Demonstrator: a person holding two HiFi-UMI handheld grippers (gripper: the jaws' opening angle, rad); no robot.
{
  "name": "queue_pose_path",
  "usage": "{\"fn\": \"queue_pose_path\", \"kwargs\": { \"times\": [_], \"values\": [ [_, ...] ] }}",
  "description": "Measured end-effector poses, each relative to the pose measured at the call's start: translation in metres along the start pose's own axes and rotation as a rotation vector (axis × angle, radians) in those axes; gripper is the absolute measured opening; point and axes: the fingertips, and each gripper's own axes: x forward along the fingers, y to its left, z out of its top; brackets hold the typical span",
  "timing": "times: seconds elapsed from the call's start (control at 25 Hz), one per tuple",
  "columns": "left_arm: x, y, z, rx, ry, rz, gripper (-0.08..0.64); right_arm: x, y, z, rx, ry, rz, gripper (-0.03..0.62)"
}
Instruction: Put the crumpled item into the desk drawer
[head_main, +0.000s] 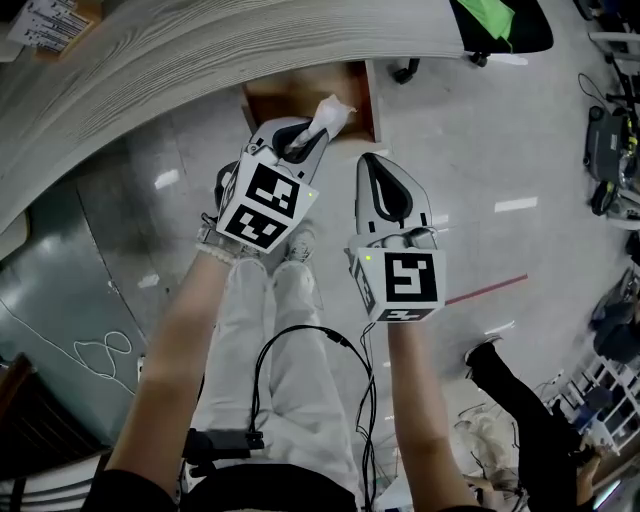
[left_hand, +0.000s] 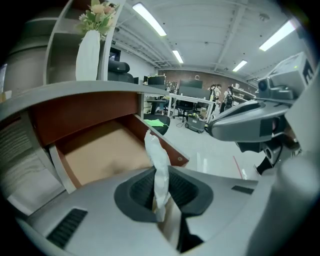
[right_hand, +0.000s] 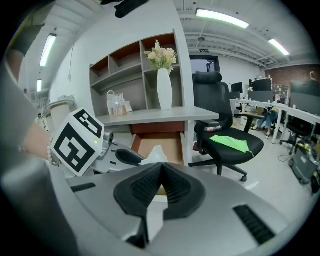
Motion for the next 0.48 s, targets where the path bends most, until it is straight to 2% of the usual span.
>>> {"fn": "queue_pose_path", "kwargs": {
  "times": [0.48],
  "values": [
    [0.012, -0.010, -0.011, 0.100, 0.108, 0.006, 0.078, 0.007, -0.006, -0.010, 0.003, 0.027, -0.004, 0.005]
  ]
}}
